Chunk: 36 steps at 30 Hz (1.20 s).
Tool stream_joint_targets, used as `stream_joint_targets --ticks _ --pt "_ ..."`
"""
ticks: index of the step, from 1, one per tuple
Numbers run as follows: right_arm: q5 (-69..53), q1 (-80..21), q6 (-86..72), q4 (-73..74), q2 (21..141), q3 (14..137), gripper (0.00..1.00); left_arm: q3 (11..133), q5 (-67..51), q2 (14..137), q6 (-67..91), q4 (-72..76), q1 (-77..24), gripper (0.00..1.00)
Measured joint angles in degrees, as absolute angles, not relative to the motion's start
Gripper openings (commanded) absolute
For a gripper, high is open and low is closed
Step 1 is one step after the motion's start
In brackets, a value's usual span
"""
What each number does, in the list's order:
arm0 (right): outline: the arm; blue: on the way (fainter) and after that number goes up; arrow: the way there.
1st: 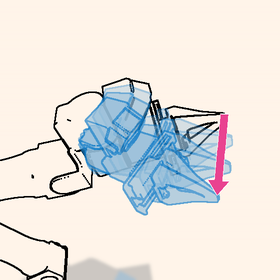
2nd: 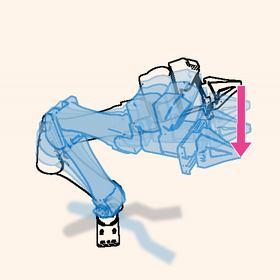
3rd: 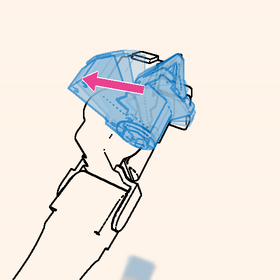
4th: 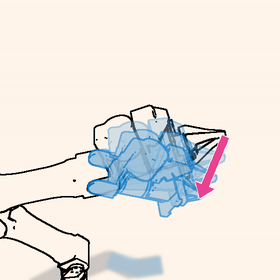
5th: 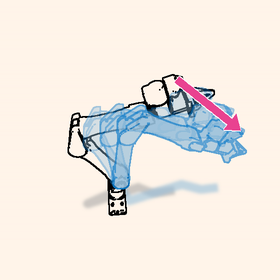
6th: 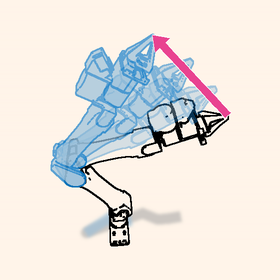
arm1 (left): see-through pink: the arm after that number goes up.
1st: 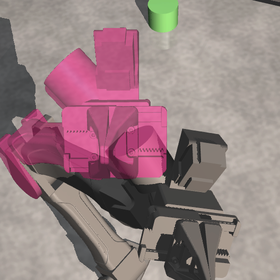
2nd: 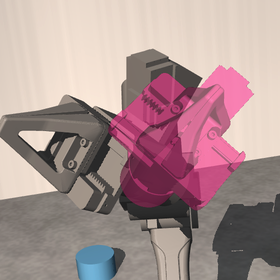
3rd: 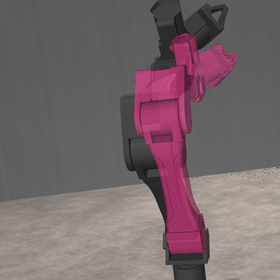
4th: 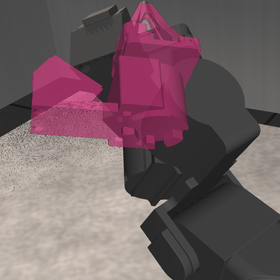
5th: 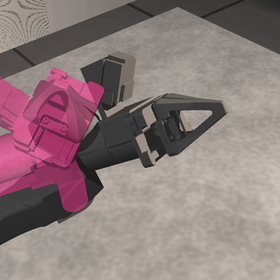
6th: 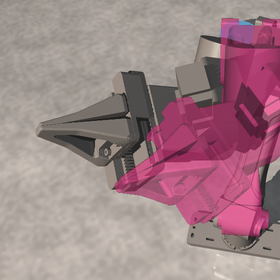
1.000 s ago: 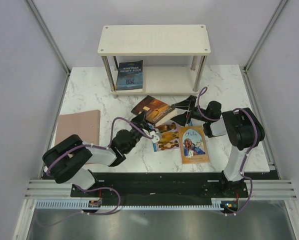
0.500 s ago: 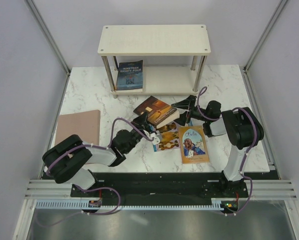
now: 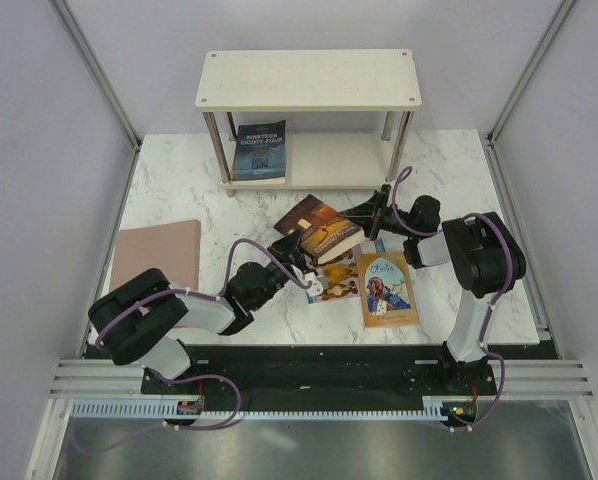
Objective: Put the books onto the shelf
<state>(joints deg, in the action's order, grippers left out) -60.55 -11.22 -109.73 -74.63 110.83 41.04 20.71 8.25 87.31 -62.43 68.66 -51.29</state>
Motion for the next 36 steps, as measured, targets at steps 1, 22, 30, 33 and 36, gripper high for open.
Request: stream_joint_targets --ticks 1,22,30,33,36 --pt "-60.64 -11.33 -109.73 -74.59 111.15 41.52 0.0 20.69 8.25 87.22 -62.33 68.51 -51.29 0.02" --pt "-60.25 -13.45 -91.92 -69.8 101.25 43.2 0.0 22.44 15.35 70.39 -47.33 55.18 -51.88 1.0" --pt "-52.82 -13.67 -53.45 -27.33 85.41 52.14 0.0 29.1 19.55 64.47 -34.87 36.29 -50.57 1.0" --pt "-49.8 -13.19 -46.02 -20.25 82.98 53.32 0.0 34.65 19.42 63.92 -27.86 24.64 -48.53 1.0" --pt "-47.44 -13.15 -40.36 -14.92 82.24 53.12 0.0 41.95 15.05 63.99 -20.32 14.26 -43.92 1.0"
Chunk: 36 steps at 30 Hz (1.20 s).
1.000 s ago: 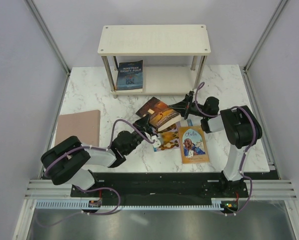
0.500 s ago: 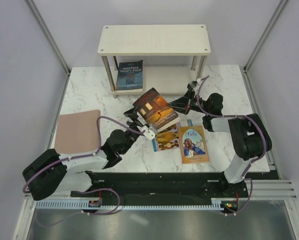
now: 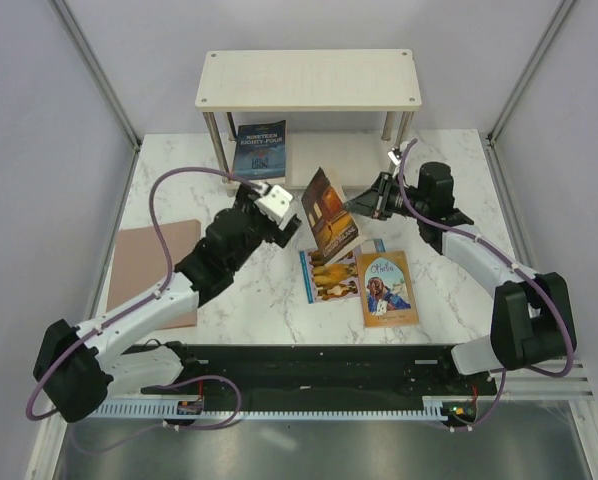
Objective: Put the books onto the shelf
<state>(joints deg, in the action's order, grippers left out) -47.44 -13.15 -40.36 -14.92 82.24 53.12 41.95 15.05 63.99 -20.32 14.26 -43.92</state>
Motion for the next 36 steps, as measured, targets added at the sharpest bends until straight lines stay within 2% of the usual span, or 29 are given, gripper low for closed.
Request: stream_joint_targets --ticks 3,9,17,24,29,31,33,36 --pt "-45.01 -13.67 -36.95 -10.2 82.21 51.62 0.0 46.59 9.65 63.2 -14.39 11.88 -39.66 1.0" --pt "-41.56 -13.78 -33.08 -5.43 79.42 48.93 0.0 46.87 -4.27 61.87 -4.01 9.28 -32.8 1.0" --pt "-38.22 -13.78 -31.18 -6.42 74.52 48.23 0.0 45.95 -25.47 66.08 10.57 11.31 -25.85 1.0" --pt "-37.15 -13.78 -32.47 -11.99 71.13 43.94 0.0 34.39 -39.11 70.06 28.56 33.52 -20.53 0.99" --pt "-37.74 -13.78 -35.29 -18.61 69.65 41.67 0.0 26.89 -44.77 82.3 43.31 56.31 -19.94 0.99" --pt "-38.37 -13.78 -36.56 -21.17 69.14 41.15 0.0 25.89 -46.54 88.55 49.01 63.07 -19.94 0.93" --pt "-39.29 -13.78 -38.11 -24.29 68.75 40.69 0.0 25.89 -47.83 95.09 52.93 66.57 -20.14 0.94" --pt "-40.91 -13.78 -40.64 -29.17 68.29 39.7 0.0 25.56 -48.84 98.41 54.24 68.01 -20.67 0.96"
